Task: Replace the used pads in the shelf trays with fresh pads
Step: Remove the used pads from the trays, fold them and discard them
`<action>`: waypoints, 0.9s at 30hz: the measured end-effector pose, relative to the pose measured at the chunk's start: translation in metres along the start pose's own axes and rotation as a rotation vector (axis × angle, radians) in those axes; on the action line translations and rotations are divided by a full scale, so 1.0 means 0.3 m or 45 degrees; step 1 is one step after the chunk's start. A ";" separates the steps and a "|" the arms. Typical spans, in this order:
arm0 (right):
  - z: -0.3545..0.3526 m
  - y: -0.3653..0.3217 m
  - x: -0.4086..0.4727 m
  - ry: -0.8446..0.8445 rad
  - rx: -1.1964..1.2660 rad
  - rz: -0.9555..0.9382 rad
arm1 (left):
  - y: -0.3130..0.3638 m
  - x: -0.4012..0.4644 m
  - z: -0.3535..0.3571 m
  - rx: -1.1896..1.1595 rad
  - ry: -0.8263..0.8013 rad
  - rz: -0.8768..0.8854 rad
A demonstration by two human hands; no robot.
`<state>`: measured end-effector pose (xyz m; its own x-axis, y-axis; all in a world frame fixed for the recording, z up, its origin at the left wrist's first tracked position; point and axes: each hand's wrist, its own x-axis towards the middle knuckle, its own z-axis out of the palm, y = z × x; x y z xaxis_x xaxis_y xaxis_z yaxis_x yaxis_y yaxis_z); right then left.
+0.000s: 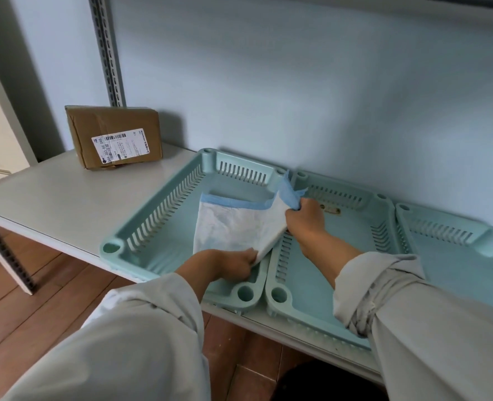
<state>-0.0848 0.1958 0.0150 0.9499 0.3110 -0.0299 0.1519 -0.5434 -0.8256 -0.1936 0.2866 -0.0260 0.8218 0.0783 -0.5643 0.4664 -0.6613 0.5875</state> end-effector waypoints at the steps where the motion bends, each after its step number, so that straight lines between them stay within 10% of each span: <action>1: 0.016 -0.015 -0.009 -0.011 -0.103 -0.098 | -0.006 0.001 -0.001 0.019 -0.012 -0.017; 7: 0.183 -0.085 -0.094 -0.212 -0.454 -0.459 | -0.100 -0.003 -0.104 -0.731 0.711 -0.147; 11: 0.300 -0.068 -0.149 -0.789 -0.561 -0.464 | -0.179 -0.022 -0.138 -1.378 0.835 -0.299; 17: 0.328 -0.039 -0.163 -0.891 -0.822 -0.409 | -0.213 -0.001 -0.133 -0.931 0.859 -0.375; 22: 0.276 -0.041 -0.155 -0.889 -0.924 -0.432 | -0.214 -0.026 -0.104 0.080 0.886 -0.462; 27: 0.268 -0.019 -0.127 -0.671 -1.046 -0.415 | -0.199 -0.022 -0.112 0.216 0.840 -0.028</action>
<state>-0.1437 0.2498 -0.0243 0.6190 0.7336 -0.2804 0.7087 -0.6756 -0.2033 -0.2159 0.3508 -0.0379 0.8653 0.4961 -0.0718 0.4719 -0.7579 0.4505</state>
